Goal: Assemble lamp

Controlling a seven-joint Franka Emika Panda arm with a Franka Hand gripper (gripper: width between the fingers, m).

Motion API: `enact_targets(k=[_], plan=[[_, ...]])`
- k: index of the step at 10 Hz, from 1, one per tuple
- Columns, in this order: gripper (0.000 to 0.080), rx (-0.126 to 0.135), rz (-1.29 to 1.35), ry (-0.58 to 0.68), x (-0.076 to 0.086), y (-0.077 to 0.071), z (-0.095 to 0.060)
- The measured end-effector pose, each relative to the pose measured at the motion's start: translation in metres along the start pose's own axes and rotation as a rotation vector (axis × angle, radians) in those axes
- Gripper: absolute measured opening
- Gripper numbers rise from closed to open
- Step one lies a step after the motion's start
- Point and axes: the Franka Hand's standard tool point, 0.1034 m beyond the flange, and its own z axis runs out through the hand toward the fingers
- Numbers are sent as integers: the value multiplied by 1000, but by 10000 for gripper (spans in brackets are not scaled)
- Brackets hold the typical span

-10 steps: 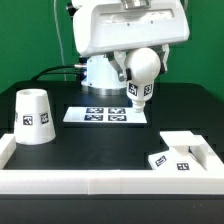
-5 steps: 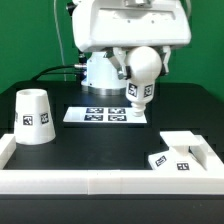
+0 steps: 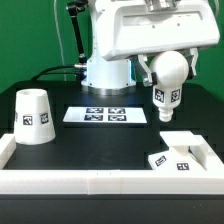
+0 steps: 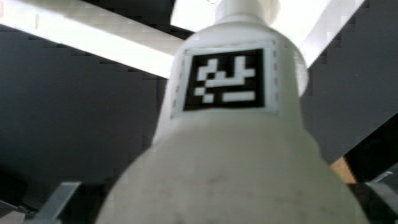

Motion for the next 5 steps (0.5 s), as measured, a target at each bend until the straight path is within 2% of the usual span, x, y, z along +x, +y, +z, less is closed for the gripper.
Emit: enact_targets(k=[3, 5], plan=[[574, -4, 0, 1, -2, 5, -1], [574, 6, -8, 4, 3, -1, 6]])
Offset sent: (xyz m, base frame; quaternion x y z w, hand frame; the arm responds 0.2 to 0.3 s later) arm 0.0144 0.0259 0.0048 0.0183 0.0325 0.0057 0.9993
